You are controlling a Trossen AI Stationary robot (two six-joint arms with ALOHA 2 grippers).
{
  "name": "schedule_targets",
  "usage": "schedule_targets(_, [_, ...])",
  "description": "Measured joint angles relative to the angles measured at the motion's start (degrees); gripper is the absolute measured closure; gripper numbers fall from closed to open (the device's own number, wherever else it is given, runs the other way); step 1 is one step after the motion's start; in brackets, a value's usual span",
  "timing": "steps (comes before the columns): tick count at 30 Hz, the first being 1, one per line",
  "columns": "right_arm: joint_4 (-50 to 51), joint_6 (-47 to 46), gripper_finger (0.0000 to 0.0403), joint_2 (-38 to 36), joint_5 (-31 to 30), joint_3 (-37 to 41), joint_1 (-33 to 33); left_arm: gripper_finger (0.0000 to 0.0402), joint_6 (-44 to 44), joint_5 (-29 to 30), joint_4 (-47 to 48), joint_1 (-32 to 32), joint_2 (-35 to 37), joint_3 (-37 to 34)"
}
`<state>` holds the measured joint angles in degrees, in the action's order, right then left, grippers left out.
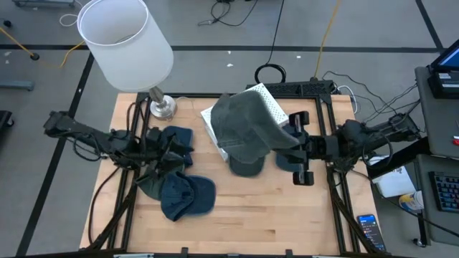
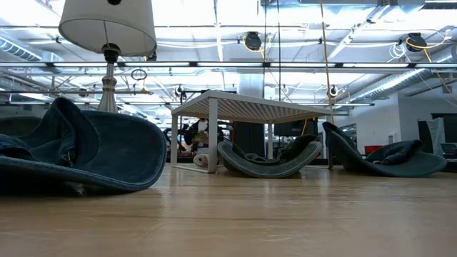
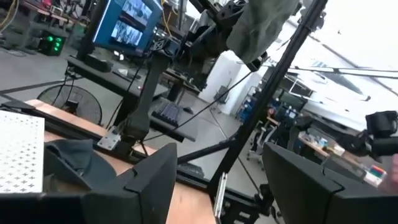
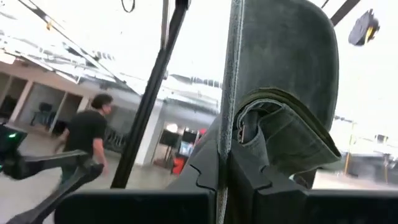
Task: Pick & Place hat
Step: Put the green cap on the shelf
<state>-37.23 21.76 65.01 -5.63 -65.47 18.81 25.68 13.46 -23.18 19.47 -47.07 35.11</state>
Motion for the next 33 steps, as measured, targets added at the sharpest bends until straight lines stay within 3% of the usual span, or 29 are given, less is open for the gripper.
schedule_targets(9, [-1.58,0.52,0.0396,-0.02,3.16,0.00,0.00,0.0161,4.00,9.35,-3.98,4.67,-11.79,9.28])
schedule_targets(15, [-2.72,0.05,0.0396,-0.02,6.42,0.00,-0.04,0.0161,6.93,9.47,-4.19,4.71,-19.25,18.37])
schedule_targets(26, [-3.26,-3.06,0.0396,-0.02,10.48,0.00,0.03,0.0160,-0.22,9.04,-4.16,4.67,-28.90,33.24])
schedule_targets(33, [-3.25,-3.08,0.0396,-0.02,10.91,0.00,0.04,0.0160,-1.14,7.47,-4.13,4.67,-32.37,38.67])
